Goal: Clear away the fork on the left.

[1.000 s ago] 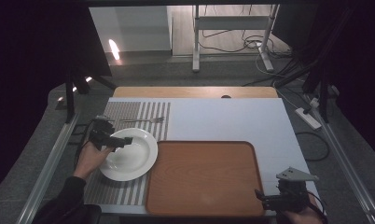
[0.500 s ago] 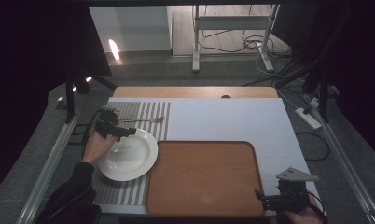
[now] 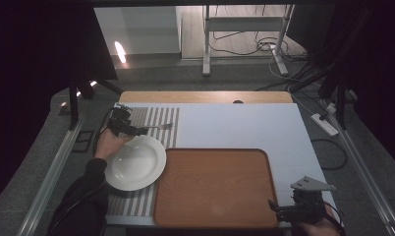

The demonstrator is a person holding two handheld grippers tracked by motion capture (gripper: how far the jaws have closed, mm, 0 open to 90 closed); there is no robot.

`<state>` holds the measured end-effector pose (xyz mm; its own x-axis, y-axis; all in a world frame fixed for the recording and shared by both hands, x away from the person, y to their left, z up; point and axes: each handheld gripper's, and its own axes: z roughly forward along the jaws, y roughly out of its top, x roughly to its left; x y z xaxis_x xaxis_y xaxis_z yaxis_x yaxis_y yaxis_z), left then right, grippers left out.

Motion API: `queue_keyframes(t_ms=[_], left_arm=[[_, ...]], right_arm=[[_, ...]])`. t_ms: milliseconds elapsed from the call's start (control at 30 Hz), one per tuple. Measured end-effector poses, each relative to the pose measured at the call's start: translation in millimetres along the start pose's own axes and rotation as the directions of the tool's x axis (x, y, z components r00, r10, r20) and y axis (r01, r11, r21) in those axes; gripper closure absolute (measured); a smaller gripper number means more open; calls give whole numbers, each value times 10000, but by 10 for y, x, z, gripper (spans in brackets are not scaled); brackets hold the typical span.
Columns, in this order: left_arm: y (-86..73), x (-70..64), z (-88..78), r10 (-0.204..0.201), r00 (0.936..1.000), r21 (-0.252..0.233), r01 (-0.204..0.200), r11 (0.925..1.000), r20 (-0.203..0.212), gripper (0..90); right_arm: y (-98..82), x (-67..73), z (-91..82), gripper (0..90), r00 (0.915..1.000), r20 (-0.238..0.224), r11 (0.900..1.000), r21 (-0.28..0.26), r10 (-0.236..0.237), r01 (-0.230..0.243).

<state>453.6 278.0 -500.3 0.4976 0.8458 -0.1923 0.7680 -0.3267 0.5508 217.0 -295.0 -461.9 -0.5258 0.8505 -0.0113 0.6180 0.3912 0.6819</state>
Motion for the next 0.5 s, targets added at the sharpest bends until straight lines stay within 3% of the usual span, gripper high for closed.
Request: queue_keyframes(t_ms=[67, 100, 133, 233, 333, 367, 400, 467, 500], left_arm=[[27, 19, 28, 68, 9999, 111, -66, 9999, -154, 38], [45, 34, 44, 89, 9997, 216, -83, 9997, -245, 108], [56, 42, 53, 123, 9995, 281, -115, 9995, -278, 108], [98, 77, 79, 300, 9986, 532, -277, 9982, -439, 236], [147, 121, 106, 266, 9977, 788, -216, 9967, -620, 542], [167, 141, 116, 289, 9977, 861, -235, 9960, -614, 542], [194, 165, 131, 280, 9972, 957, -212, 9952, -697, 734], [208, 177, 142, 275, 9968, 964, -202, 9951, -747, 866], [222, 190, 152, 247, 9959, 977, -161, 9951, -868, 866]], right_arm=[[0, -1, 0, 0, 10000, -7, 10000, 1, -2, 2], [0, -2, -1, 0, 10000, -21, 10000, 1, 2, -2], [0, -2, -1, 0, 10000, -21, 10000, 1, 2, -2], [0, -2, 1, 0, 10000, -17, 10000, -9, 13, -13], [0, -1, 1, 0, 10000, -24, 10000, -6, 1, -1], [0, -2, 1, 0, 10000, -29, 10000, -7, 0, 0], [-1, -2, 0, 0, 10000, -44, 10000, -9, -1, 1], [-1, -2, 0, 0, 10000, -62, 10000, -11, -11, 11], [-1, -2, 0, 0, 10000, -62, 10000, -11, -11, 11]])
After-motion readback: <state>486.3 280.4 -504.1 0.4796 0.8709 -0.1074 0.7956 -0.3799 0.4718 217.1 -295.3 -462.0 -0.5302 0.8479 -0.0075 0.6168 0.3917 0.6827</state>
